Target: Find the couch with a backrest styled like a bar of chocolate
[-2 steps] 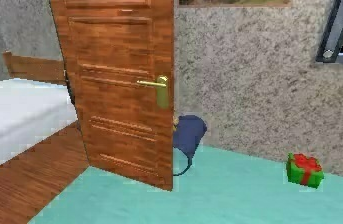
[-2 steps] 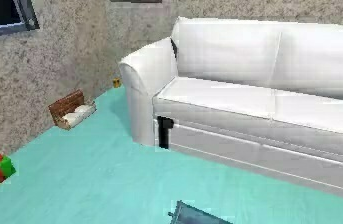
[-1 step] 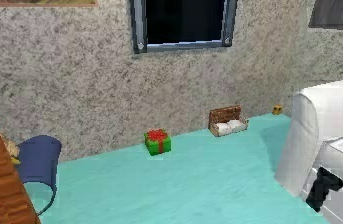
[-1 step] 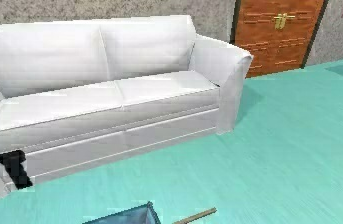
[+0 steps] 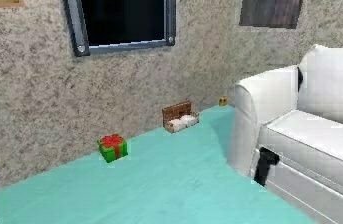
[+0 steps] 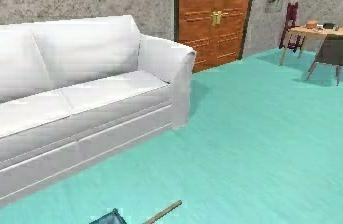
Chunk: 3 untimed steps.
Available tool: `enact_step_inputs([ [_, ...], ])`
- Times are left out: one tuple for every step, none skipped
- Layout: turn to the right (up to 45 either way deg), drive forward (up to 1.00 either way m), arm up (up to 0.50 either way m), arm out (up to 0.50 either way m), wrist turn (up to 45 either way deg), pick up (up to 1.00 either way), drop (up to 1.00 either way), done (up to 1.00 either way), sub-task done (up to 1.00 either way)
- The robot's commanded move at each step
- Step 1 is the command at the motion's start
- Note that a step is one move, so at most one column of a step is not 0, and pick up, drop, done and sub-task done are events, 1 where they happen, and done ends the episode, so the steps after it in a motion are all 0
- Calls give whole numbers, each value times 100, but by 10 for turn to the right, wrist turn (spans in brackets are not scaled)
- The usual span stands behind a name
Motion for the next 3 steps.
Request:
enact_step_inputs([
  [0, 80, 0, 0, 0, 0, 0, 0, 0],
  [270, 0, 0, 0, 0, 0, 0, 0, 0],
  [0, 60, 0, 0, 0, 0, 0, 0, 0],
])
